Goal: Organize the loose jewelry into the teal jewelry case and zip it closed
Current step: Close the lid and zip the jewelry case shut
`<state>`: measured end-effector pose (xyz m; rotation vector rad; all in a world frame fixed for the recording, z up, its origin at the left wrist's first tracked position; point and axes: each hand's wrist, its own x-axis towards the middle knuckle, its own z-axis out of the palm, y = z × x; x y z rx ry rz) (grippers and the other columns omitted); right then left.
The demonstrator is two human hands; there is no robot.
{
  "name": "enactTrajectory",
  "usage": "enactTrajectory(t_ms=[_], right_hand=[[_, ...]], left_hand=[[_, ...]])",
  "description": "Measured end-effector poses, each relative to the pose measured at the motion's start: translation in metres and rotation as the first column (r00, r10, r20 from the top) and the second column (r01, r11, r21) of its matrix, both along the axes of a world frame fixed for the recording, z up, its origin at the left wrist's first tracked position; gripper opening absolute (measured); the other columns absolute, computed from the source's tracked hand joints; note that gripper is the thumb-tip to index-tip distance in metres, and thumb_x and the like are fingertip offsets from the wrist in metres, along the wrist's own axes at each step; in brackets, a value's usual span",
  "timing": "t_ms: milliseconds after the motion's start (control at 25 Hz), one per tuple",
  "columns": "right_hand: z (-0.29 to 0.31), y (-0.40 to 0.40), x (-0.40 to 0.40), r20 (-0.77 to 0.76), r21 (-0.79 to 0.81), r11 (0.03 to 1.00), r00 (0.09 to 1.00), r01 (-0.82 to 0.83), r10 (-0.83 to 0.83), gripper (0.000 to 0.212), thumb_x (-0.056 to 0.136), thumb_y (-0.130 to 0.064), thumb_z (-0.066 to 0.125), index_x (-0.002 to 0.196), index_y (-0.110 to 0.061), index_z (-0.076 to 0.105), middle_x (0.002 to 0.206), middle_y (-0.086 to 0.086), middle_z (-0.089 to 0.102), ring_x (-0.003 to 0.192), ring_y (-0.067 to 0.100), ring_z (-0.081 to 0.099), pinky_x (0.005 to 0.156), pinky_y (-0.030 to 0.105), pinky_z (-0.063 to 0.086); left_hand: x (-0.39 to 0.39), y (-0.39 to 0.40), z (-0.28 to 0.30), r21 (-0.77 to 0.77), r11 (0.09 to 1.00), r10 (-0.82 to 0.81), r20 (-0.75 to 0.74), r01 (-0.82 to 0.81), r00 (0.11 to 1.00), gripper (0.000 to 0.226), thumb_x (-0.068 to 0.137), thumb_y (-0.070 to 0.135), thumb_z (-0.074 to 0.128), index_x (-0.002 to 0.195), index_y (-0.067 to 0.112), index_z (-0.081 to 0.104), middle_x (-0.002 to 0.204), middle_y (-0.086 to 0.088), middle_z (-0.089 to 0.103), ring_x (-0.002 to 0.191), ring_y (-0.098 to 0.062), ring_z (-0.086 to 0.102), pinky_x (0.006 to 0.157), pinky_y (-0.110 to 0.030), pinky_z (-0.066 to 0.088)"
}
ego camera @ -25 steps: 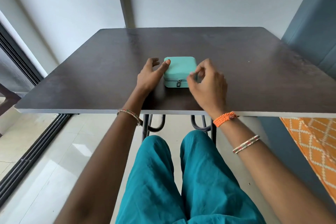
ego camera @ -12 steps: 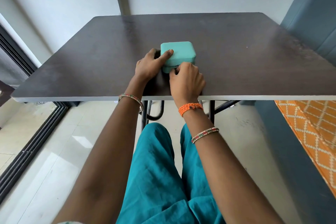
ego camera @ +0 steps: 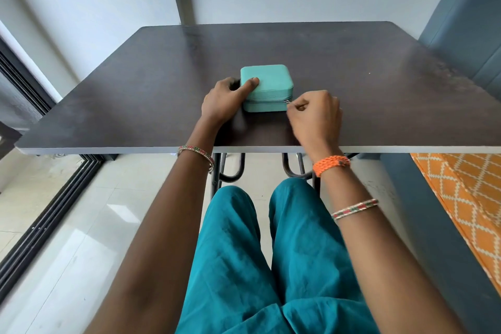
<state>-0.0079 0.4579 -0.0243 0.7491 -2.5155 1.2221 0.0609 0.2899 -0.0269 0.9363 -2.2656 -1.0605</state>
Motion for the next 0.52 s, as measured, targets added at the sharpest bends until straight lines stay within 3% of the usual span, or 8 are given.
enactTrajectory(t_ms=[160,360,440,520], right_hand=[[-0.001,0.009,-0.037,-0.024,-0.019,0.996,0.996,-0.091,0.091,0.012,0.076,-0.025,0.069,0.072,-0.014,0.074,0.068,0.004,0.072,0.066,0.023,0.067,0.066,0.032,0.056],[0.003,-0.005,-0.067,0.016,-0.023,0.987,0.987,-0.160,0.160,0.011,0.075,-0.016,0.066,0.067,-0.012,0.073,0.063,0.006,0.071,0.059,0.023,0.069,0.062,0.039,0.060],[0.009,-0.012,-0.077,0.176,-0.093,0.979,0.965,-0.181,0.195,0.009,0.075,-0.011,0.070,0.067,-0.010,0.073,0.065,0.007,0.071,0.058,0.019,0.070,0.059,0.034,0.060],[0.013,-0.019,-0.087,0.407,-0.216,0.959,0.875,-0.186,0.261,0.009,0.076,-0.008,0.075,0.068,-0.007,0.071,0.072,0.010,0.071,0.060,0.016,0.070,0.057,0.027,0.059]], left_hand=[[-0.001,-0.003,-0.002,0.028,0.999,-0.042,-0.052,0.043,0.998,0.059,0.068,0.075,0.048,0.098,0.029,0.068,0.104,-0.002,0.070,0.105,-0.027,0.061,0.091,-0.041,0.047],[0.000,-0.008,-0.006,0.072,0.992,-0.092,-0.099,0.099,0.991,0.049,0.066,0.077,0.050,0.088,0.038,0.069,0.102,0.000,0.071,0.107,-0.030,0.061,0.093,-0.050,0.046],[0.001,-0.009,-0.006,0.080,0.990,-0.104,-0.113,0.113,0.988,0.048,0.067,0.076,0.051,0.089,0.038,0.069,0.101,0.001,0.071,0.107,-0.030,0.061,0.094,-0.051,0.046],[0.001,-0.009,-0.007,0.083,0.988,-0.120,-0.126,0.131,0.985,0.043,0.069,0.074,0.051,0.085,0.038,0.069,0.099,0.000,0.071,0.106,-0.031,0.061,0.092,-0.050,0.046]])
